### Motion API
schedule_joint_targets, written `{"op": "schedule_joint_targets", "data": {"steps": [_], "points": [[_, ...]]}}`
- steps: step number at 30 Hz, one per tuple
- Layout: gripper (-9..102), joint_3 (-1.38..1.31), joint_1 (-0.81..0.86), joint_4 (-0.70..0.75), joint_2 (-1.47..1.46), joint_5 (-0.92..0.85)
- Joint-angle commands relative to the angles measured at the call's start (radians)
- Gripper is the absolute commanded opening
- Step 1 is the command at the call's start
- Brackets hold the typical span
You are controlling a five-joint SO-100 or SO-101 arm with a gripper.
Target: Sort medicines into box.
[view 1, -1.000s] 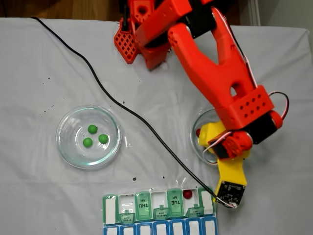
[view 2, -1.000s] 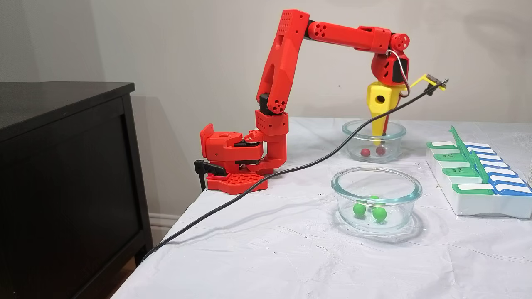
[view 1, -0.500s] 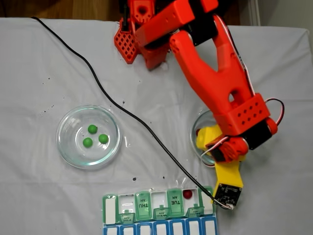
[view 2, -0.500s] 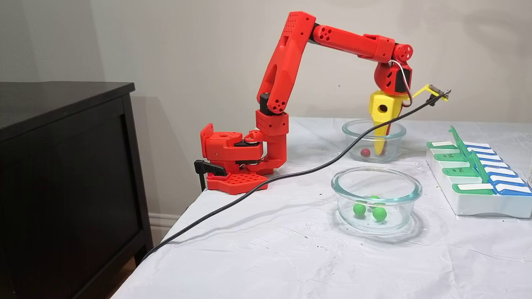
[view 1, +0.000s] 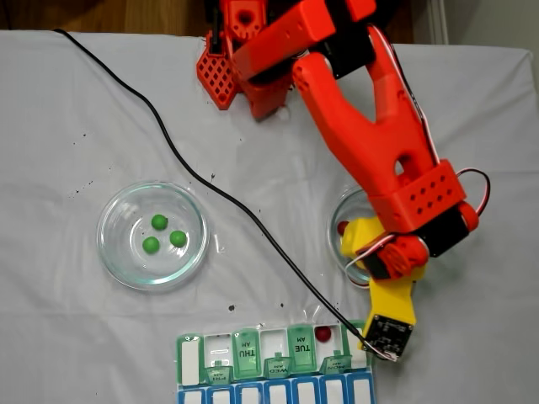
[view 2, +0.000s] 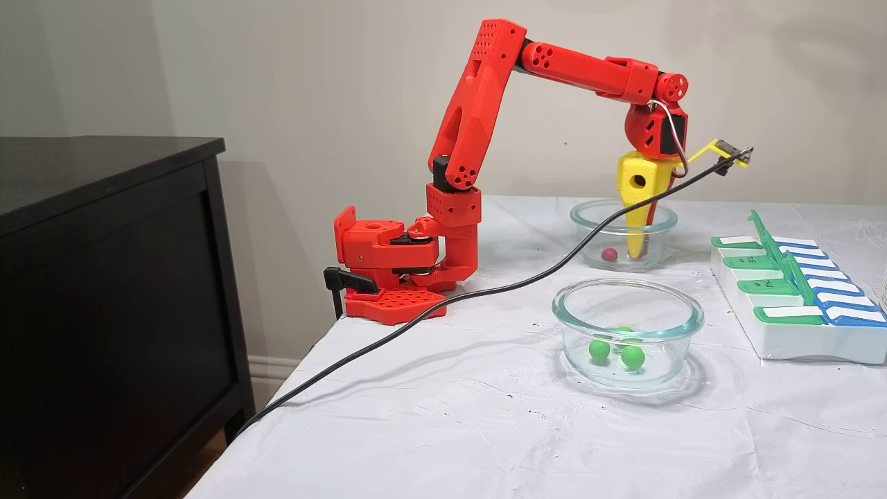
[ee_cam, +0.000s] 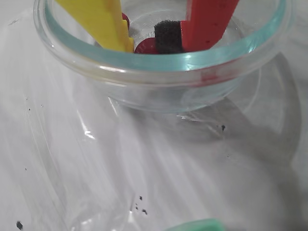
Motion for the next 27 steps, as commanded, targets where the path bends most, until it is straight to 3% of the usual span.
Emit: {"op": "schedule_joint_targets", "data": {"steps": [1,6,11,27], "points": [[0,-0.106,-0.02,0.058,0.141,0.14],[0,-0.172,-0.04,0.152,0.252,0.324],[0,-0.276,-0.006,0.199,0.304,0.394],[0,-0.693,0.354,0.236,-0.023,0.256]]}}
